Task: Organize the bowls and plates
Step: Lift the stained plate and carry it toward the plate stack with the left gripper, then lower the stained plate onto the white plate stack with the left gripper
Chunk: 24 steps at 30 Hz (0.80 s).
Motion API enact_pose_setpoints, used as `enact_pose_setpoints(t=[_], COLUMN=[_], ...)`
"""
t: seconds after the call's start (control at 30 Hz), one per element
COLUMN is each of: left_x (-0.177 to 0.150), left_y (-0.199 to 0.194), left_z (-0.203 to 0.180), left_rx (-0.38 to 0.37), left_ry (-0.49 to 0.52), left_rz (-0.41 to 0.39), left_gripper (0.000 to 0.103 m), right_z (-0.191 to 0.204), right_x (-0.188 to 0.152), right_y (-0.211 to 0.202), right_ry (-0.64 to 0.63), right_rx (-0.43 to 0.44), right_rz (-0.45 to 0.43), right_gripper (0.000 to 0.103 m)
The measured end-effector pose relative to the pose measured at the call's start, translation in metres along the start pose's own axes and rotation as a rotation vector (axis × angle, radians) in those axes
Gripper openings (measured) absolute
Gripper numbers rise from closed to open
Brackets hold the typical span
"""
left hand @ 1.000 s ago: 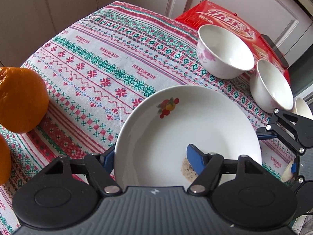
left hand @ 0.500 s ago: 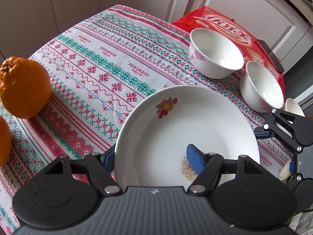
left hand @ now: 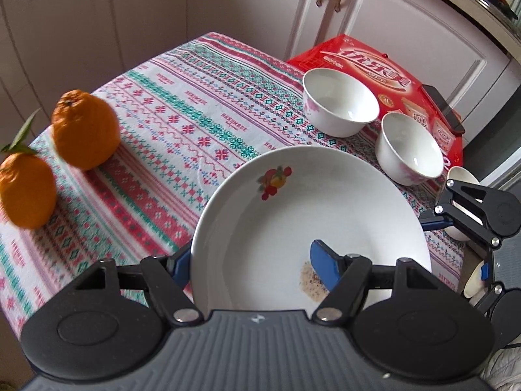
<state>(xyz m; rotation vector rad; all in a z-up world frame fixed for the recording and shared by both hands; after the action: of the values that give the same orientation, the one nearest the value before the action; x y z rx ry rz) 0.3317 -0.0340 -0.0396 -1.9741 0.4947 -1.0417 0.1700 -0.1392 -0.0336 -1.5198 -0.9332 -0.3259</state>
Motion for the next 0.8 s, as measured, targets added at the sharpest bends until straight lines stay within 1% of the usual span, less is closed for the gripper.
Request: enact_pose_setpoints(t=[0.23, 0.47, 0.8], left_x=[-0.028, -0.064, -0.104], left_y=[-0.032, -0.057, -0.074], left_z=[-0.001, 0.007, 0.027], left_rx=[0.042, 0.079, 0.109], left_ry=[-0.045, -0.105, -0.191], left_rz=[-0.042, -0.077, -0.106], left_gripper=[0.072, 0.072, 0.072], right_z=[0.025, 0.052, 0.084], right_x=[0.01, 0.018, 0.027], right_y=[-0.012, -0.014, -0.008], right_ry=[-0.055, -0.109, -0.166], right_rx=[0.047, 0.099, 0.156], right_rz=[-0.029, -0.044, -0.041], right_gripper=[0.09, 0.09, 0.09])
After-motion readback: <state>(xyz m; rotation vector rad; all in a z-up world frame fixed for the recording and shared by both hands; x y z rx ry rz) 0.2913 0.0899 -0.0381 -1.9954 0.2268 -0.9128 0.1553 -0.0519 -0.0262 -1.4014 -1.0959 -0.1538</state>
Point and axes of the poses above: each gripper's, at about its wrist camera, not at the fingertips, and y roughly the way its jaws point, z to its left, x to its top, the point moved 5 cm from there along y, roughly the way its jaws point, and after that the axes turned 12 degrees about -x, right-handed, at the moved point
